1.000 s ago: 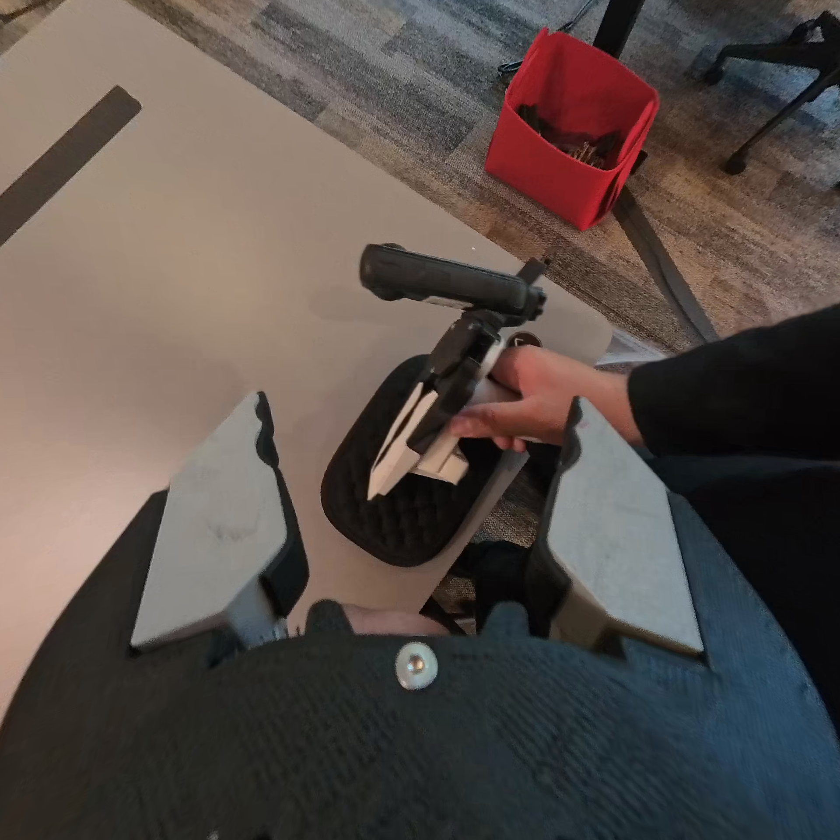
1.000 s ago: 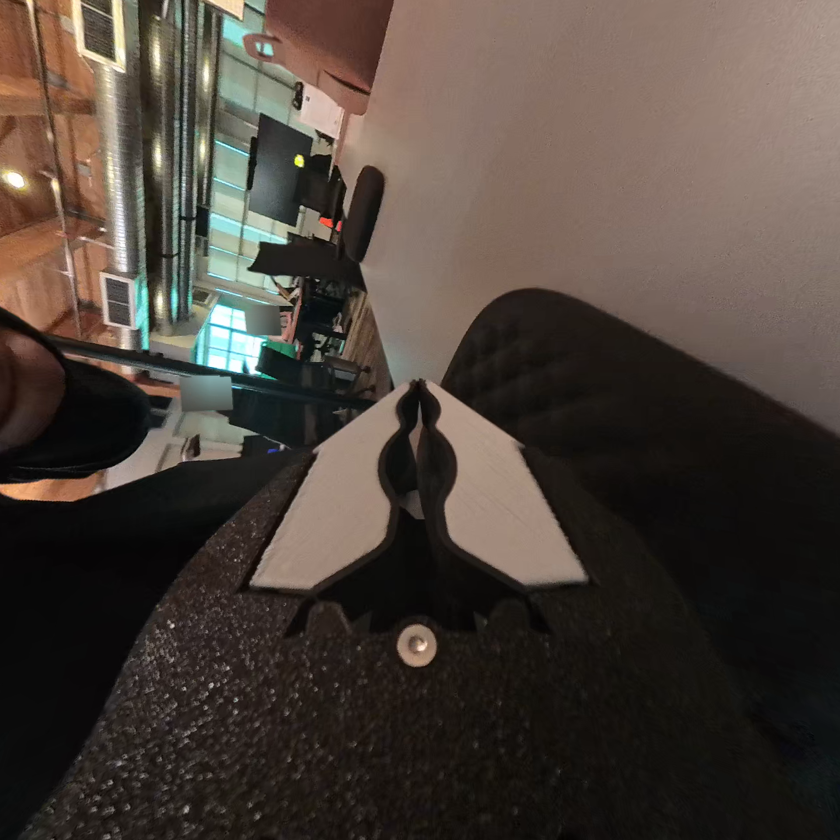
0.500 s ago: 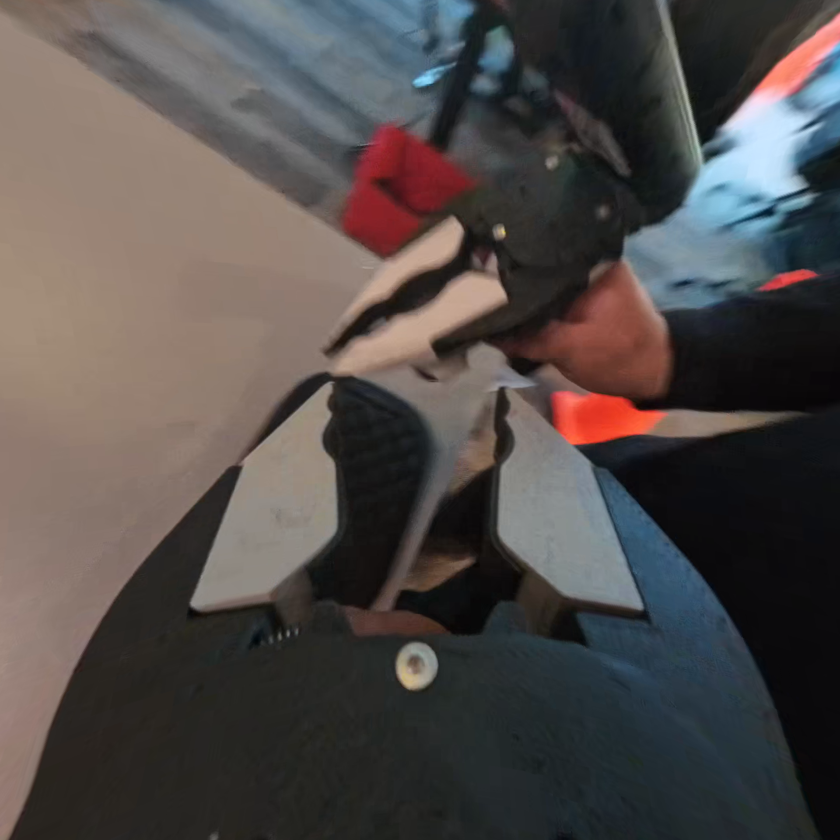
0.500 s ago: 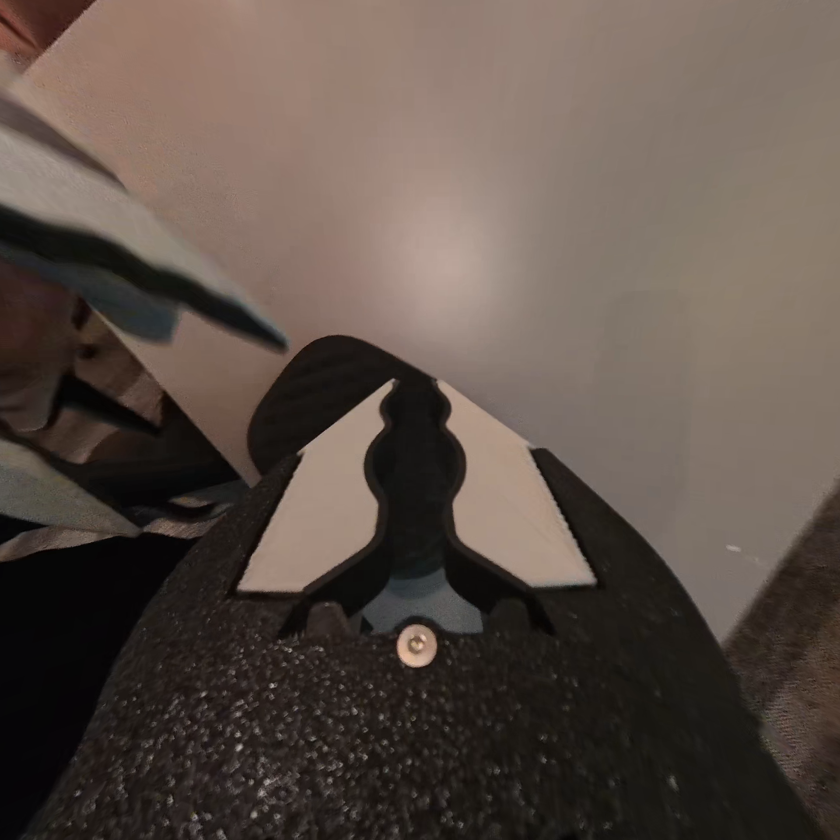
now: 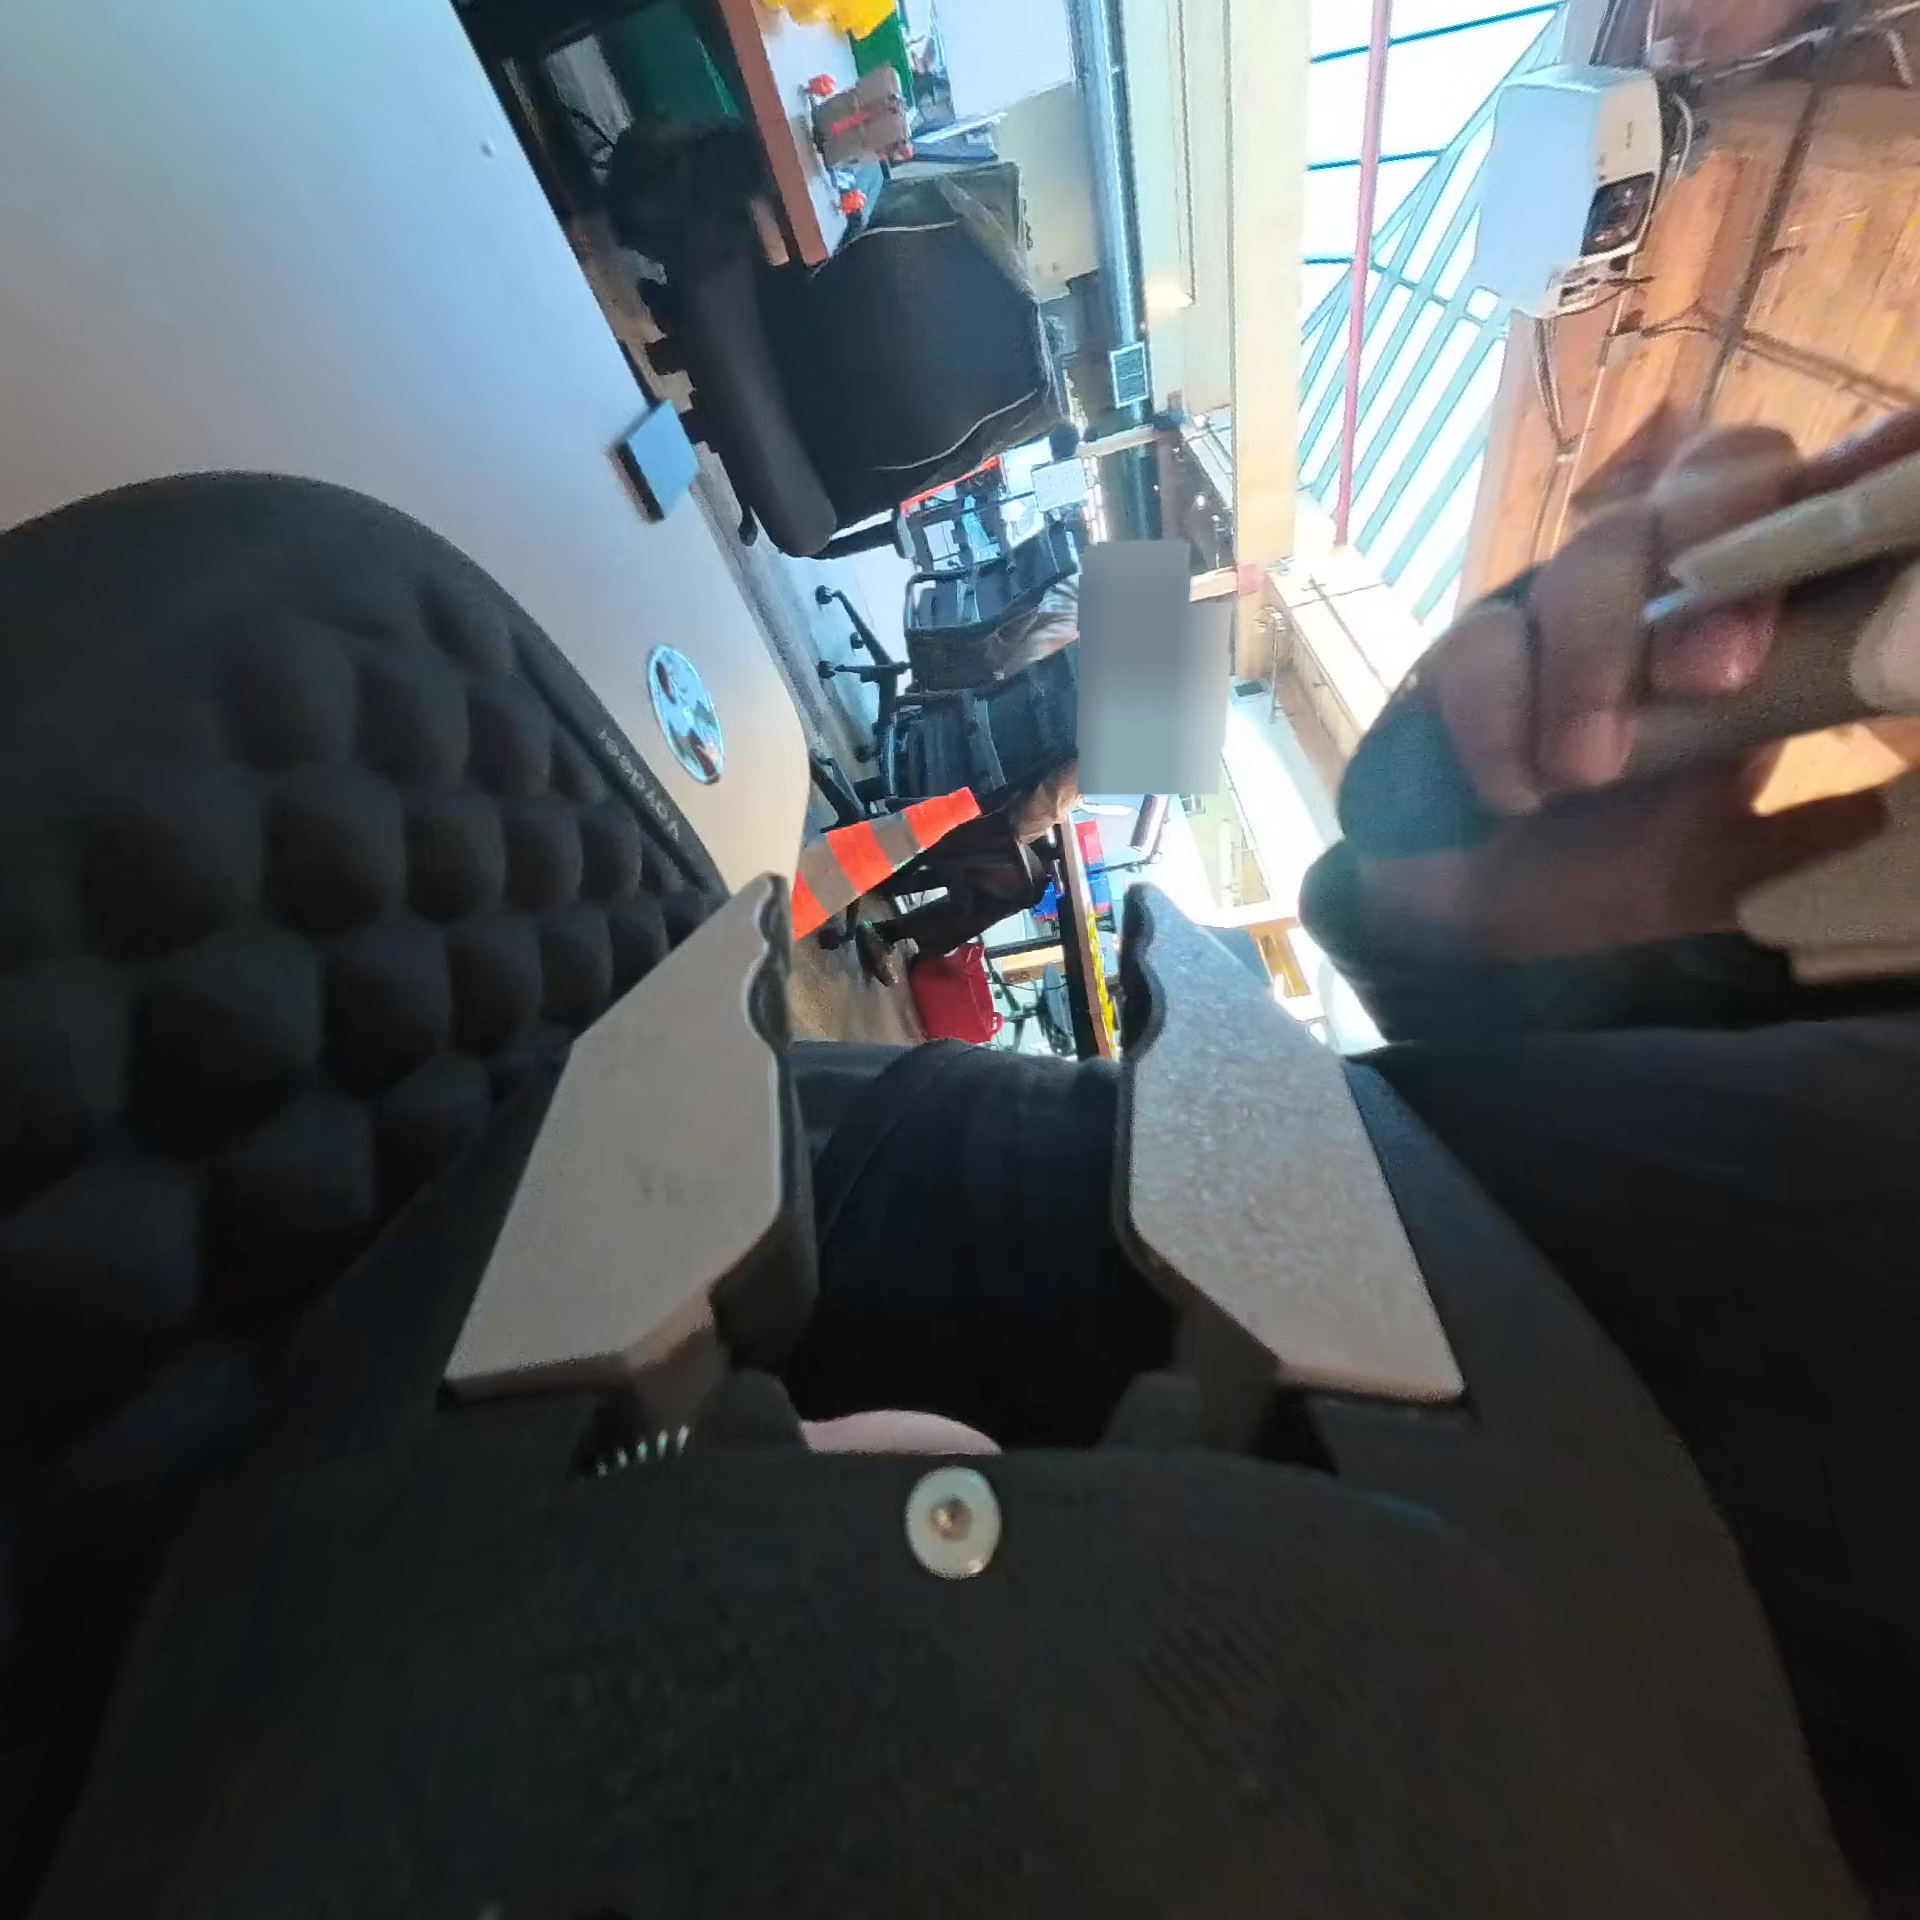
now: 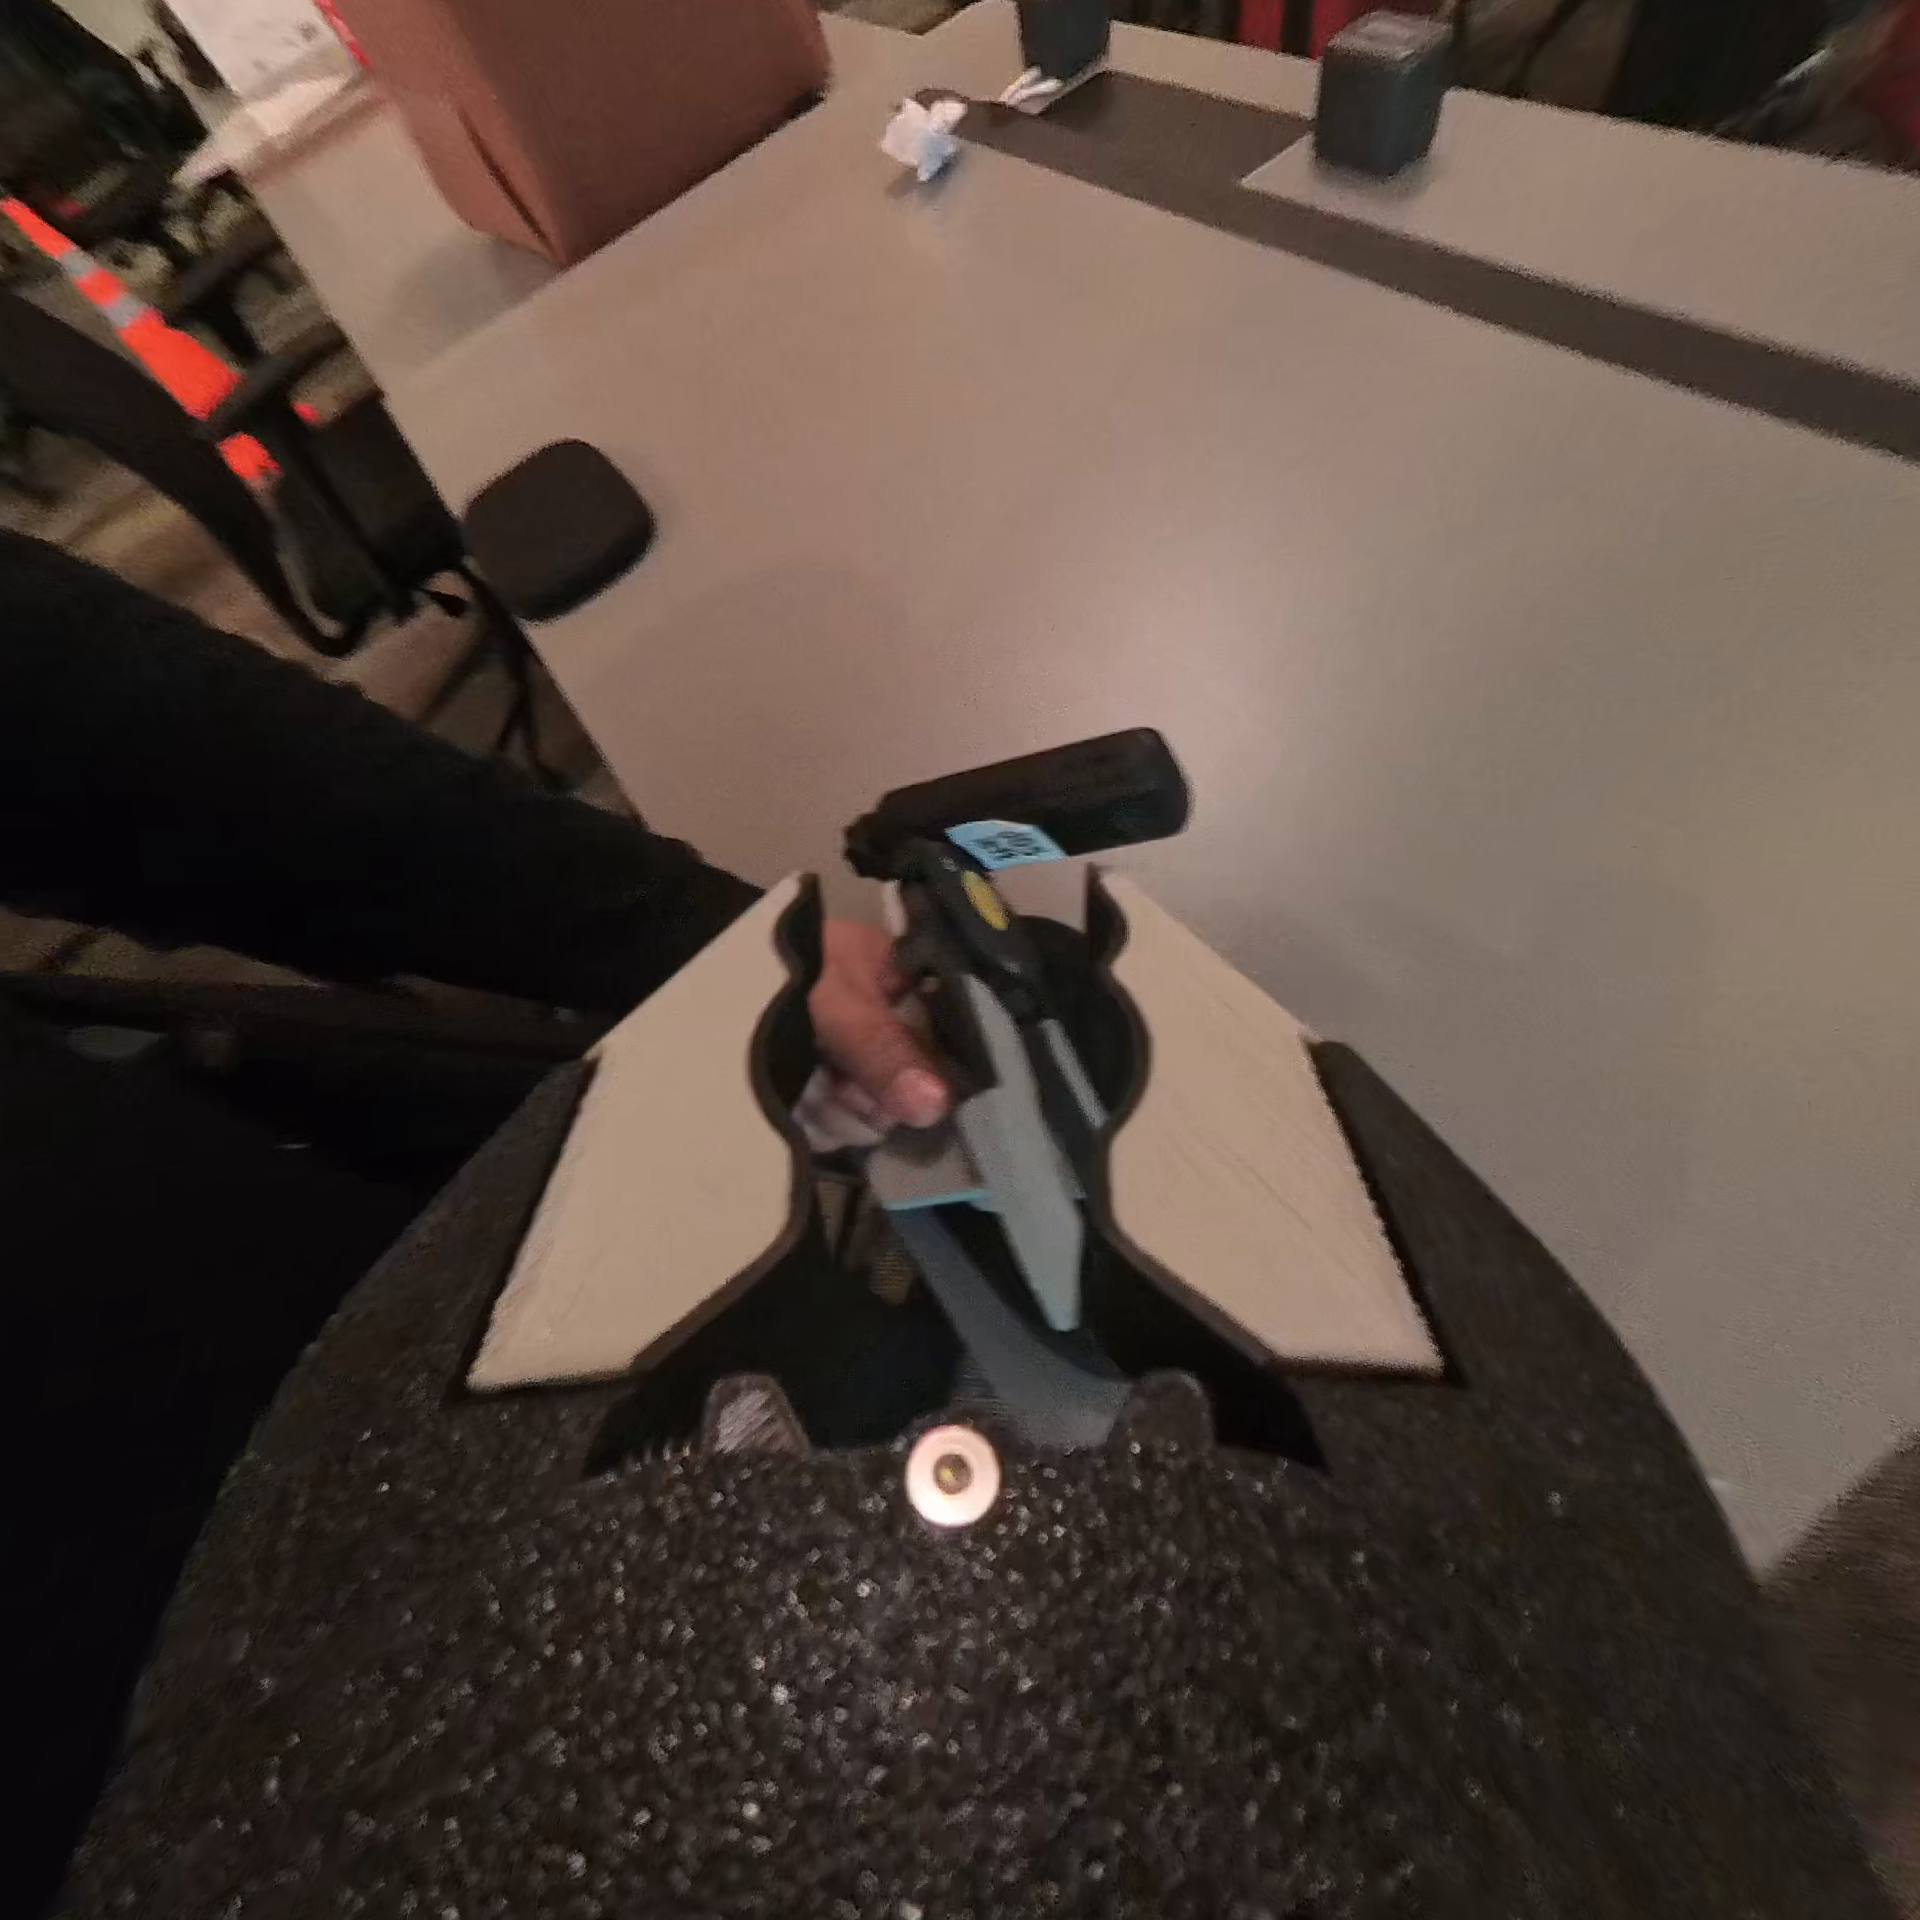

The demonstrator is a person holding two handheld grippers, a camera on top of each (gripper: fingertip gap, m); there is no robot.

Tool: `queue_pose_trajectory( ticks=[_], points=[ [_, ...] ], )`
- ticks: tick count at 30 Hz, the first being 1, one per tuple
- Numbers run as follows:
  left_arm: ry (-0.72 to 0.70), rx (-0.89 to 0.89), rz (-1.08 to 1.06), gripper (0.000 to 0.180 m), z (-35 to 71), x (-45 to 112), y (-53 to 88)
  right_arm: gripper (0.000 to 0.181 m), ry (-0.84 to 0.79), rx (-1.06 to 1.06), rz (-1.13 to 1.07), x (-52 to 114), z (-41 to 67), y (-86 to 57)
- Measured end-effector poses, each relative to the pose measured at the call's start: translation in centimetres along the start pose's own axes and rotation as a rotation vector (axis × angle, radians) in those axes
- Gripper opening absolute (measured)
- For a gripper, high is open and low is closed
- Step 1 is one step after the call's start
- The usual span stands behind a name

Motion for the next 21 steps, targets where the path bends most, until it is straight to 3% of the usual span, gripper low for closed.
queue_pose_trajectory(
  ticks=[1,6,15,18,21],
  points=[
    [-0.004,-0.011,0.004,0.057,0.1,-0.1,0.2,0.058,-0.009,0.027,0.026,0.0,0.2,0.5],
    [-0.027,-0.037,-0.056,0.038,0.3,-0.7,0.2,0.065,-0.093,0.089,0.108,-2.4,2.4,2.5],
    [-0.007,-0.024,-0.015,0.035,0.1,-0.5,0.3,0.066,-0.031,0.089,0.112,-0.7,1.6,0.4],
    [-0.013,-0.011,0.103,0.059,0.2,-1.3,0.9,0.063,0.046,0.259,0.080,0.1,-3.7,-2.0],
    [-0.048,0.042,0.335,0.052,-0.2,-4.7,0.8,0.060,0.141,0.453,0.021,0.2,-9.0,-4.9]
  ],
)
Point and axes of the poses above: each gripper's, where its closed fingertips meet, x out along the fingers, z out of its top, y = z × x across the jaws, the point moved 5 cm from there along -x, back along the fingers, and after that the axes turned 12 degrees about -x, right-handed, at the moved point
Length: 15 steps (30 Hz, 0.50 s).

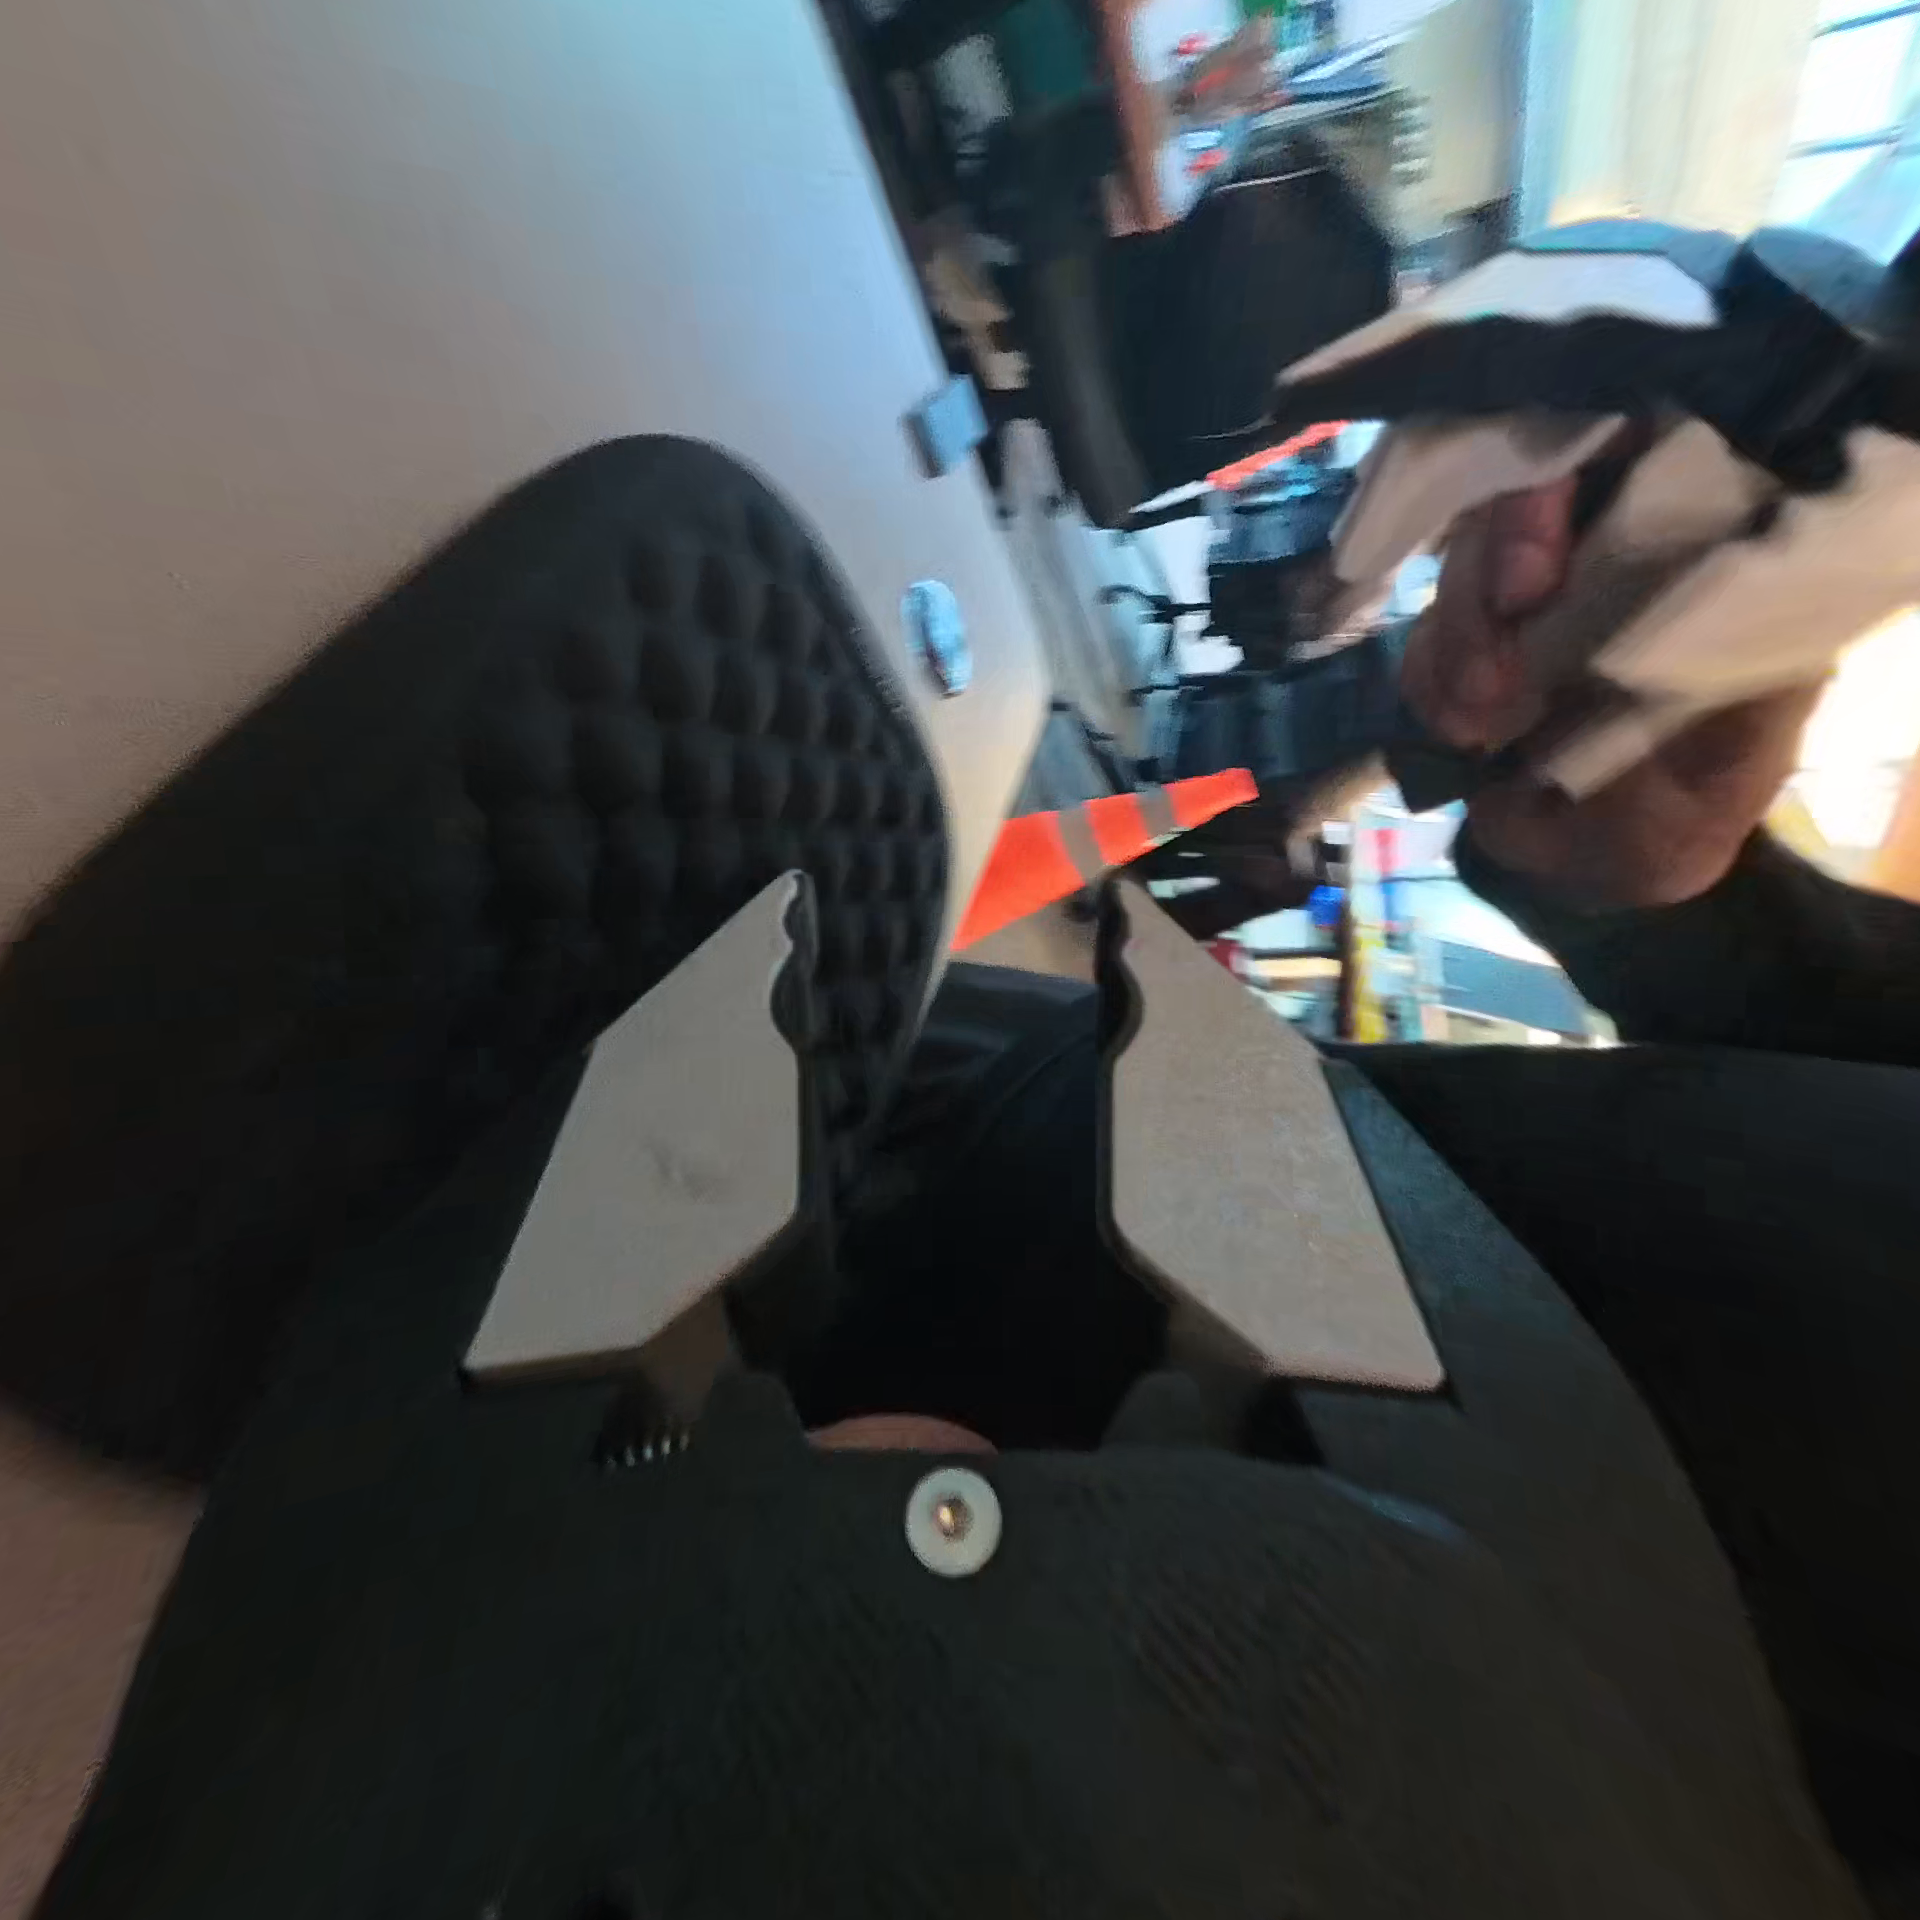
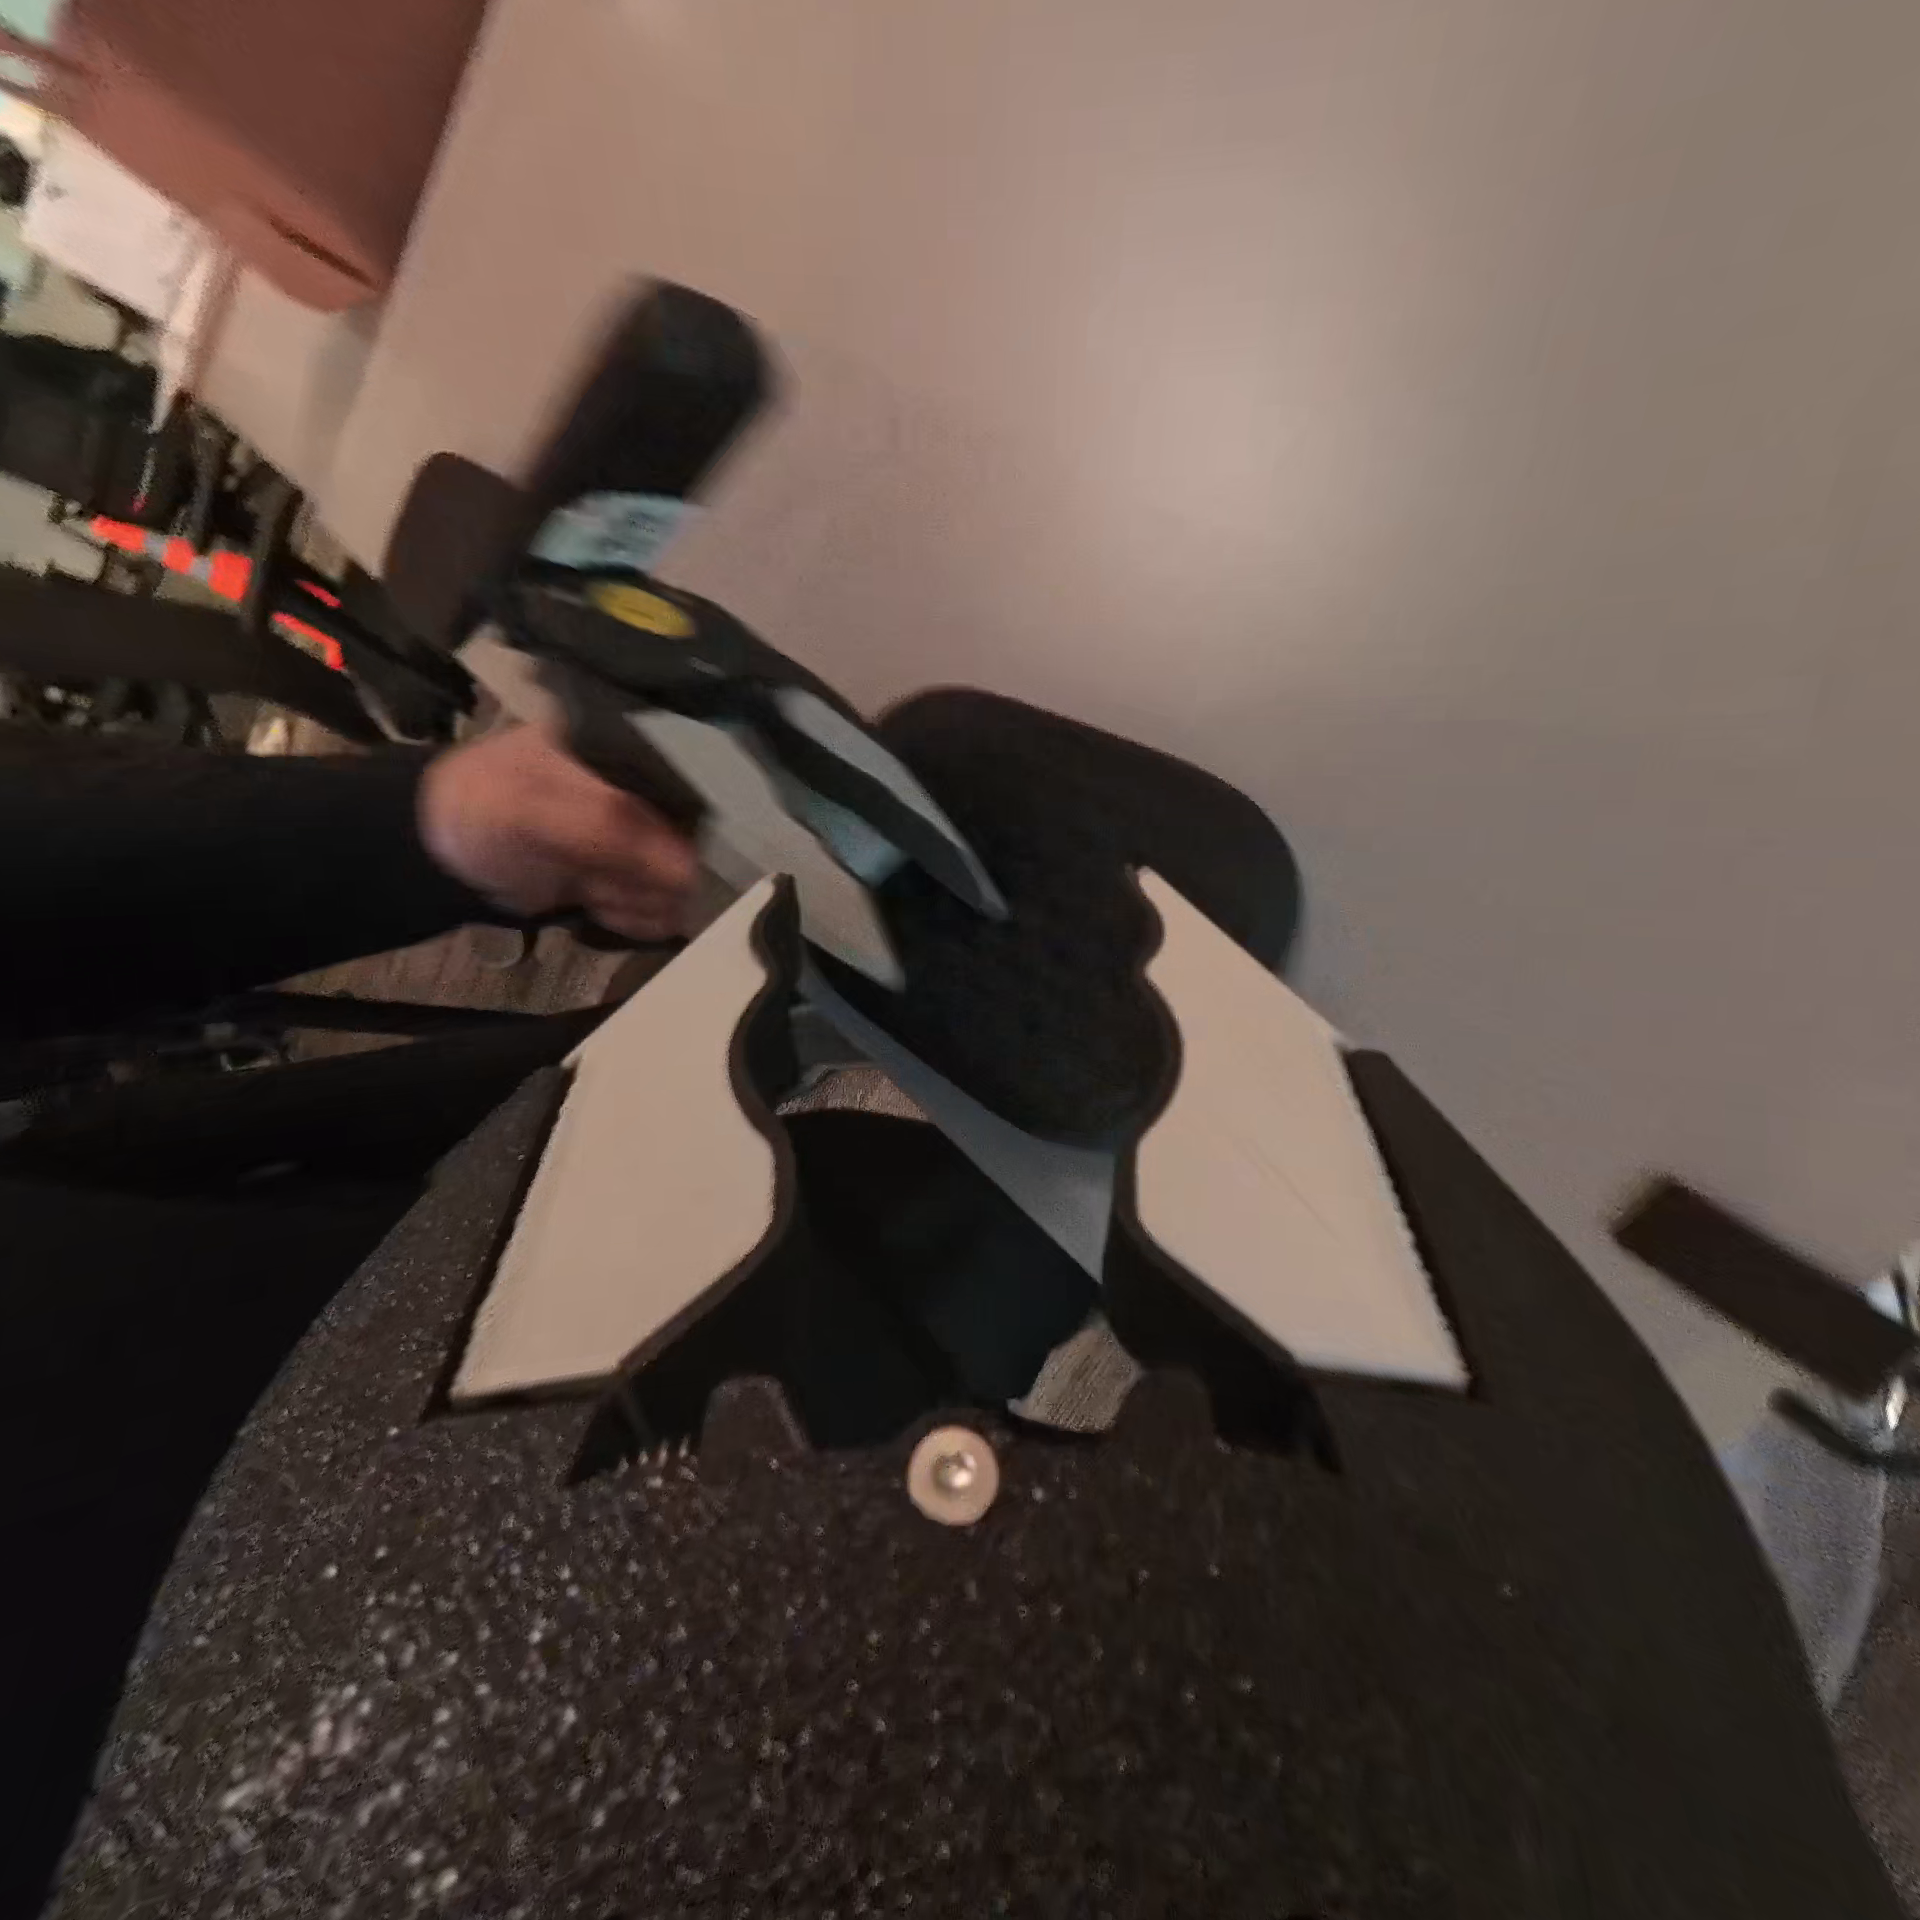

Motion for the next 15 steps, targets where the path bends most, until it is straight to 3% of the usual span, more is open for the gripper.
queue_pose_trajectory(
  ticks=[3,4,5,8,10,11,13,15],
  points=[
    [-0.075,0.044,0.249,0.041,-0.2,-4.5,1.4,0.055,0.120,0.095,-0.055,1.3,-3.2,-3.8],
    [-0.095,0.048,0.307,0.049,-0.4,-5.6,1.7,0.055,0.162,0.107,-0.061,2.0,-4.0,-4.6],
    [-0.098,0.044,0.357,0.044,-0.7,-6.4,2.0,0.055,0.205,0.118,-0.063,2.8,-4.8,-5.1],
    [-0.088,0.034,0.415,0.031,-1.2,-7.0,2.6,0.052,0.274,0.152,-0.012,5.0,-6.0,-5.5],
    [-0.093,0.000,0.428,0.020,-1.1,-7.3,3.1,0.036,0.288,0.155,-0.013,5.7,-6.2,-5.7],
    [-0.105,-0.014,0.450,0.022,-1.1,-7.8,3.4,0.036,0.289,0.157,-0.010,5.8,-6.1,-5.7],
    [-0.171,0.007,0.564,0.066,-0.7,-10.0,4.0,0.036,0.305,0.161,-0.003,5.8,-6.2,-6.0],
    [-0.128,0.006,0.570,0.065,-1.4,-10.6,4.6,0.034,0.316,0.142,-0.014,5.6,-6.4,-6.1]
  ],
)
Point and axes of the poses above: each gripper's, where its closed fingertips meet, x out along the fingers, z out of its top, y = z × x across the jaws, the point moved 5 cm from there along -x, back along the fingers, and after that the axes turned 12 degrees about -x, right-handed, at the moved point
